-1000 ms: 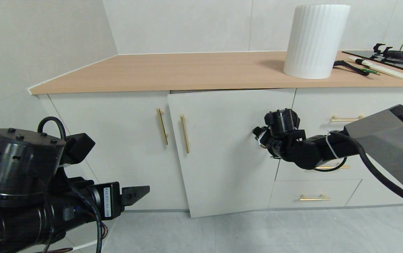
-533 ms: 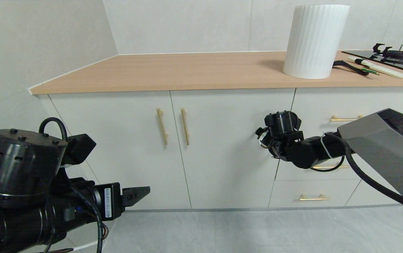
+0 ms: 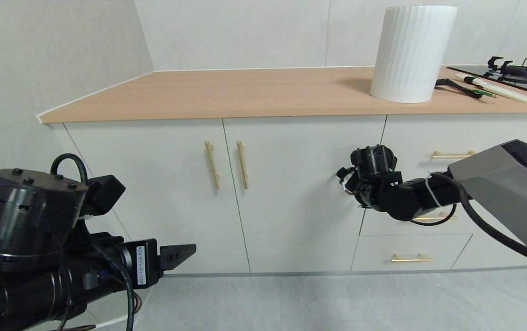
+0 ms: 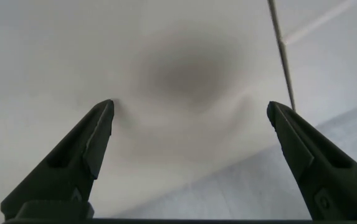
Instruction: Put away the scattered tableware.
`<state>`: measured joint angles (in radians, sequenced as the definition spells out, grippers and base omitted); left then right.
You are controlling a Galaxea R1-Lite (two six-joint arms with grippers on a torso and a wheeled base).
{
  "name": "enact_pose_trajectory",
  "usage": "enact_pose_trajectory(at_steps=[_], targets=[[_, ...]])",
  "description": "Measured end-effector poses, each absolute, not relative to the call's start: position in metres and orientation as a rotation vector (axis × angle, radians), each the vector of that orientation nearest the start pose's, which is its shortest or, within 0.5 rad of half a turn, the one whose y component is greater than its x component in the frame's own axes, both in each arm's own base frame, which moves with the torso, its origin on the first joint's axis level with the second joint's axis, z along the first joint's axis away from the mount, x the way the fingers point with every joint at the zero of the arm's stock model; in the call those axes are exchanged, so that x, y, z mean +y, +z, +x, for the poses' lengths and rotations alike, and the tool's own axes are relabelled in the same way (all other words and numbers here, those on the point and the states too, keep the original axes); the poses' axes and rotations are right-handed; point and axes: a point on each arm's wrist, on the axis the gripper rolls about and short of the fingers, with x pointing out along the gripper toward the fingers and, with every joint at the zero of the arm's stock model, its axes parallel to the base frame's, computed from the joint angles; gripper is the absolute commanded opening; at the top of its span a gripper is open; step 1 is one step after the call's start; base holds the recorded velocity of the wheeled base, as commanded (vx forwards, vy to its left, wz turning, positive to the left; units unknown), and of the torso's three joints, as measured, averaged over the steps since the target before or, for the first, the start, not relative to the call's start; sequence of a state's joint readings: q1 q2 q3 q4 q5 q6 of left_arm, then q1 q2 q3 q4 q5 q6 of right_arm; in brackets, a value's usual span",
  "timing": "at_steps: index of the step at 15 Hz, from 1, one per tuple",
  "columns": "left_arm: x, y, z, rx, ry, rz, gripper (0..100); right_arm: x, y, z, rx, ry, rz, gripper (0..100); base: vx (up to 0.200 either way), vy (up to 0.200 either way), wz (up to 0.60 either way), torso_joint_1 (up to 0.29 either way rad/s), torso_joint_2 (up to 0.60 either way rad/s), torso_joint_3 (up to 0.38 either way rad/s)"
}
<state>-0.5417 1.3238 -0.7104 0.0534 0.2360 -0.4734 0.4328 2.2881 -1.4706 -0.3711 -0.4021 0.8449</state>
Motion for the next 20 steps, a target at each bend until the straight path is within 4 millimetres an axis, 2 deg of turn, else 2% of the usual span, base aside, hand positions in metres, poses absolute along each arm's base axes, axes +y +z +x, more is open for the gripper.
enact_pose_trajectory(at_steps=[2,6,8,11,14,16,20], targets=[[-0.095,0.189,0.168,0.671,-0.141,-0.201,100,0.186,0.111,0.403,0.478,-0.044,0.654,100,0.0,0.0,0.0,0.0,0.0,0.0],[-0.095,0.189,0.168,0.671,-0.141,-0.2,100,0.171,0.123,0.347,0.627,0.237,0.58,100,0.0,0.0,0.0,0.0,0.0,0.0],[-0.095,0.189,0.168,0.669,-0.142,-0.201,100,0.166,0.134,0.332,0.548,0.319,0.54,100,0.0,0.0,0.0,0.0,0.0,0.0],[-0.094,0.192,0.166,0.657,-0.139,-0.203,100,0.158,0.148,0.313,0.51,0.345,0.504,100,0.0,0.0,0.0,0.0,0.0,0.0],[-0.089,0.199,0.163,0.612,-0.121,-0.2,100,0.147,0.179,0.29,0.427,0.373,0.489,100,0.0,0.0,0.0,0.0,0.0,0.0],[-0.08,0.208,0.152,0.558,-0.128,-0.187,100,0.132,0.198,0.262,0.346,0.375,0.401,100,0.0,0.0,0.0,0.0,0.0,0.0],[-0.052,0.21,0.113,0.451,-0.147,-0.07,100,0.093,0.216,0.19,0.205,0.325,0.237,100,0.0,0.0,0.0,0.0,0.0,0.0]])
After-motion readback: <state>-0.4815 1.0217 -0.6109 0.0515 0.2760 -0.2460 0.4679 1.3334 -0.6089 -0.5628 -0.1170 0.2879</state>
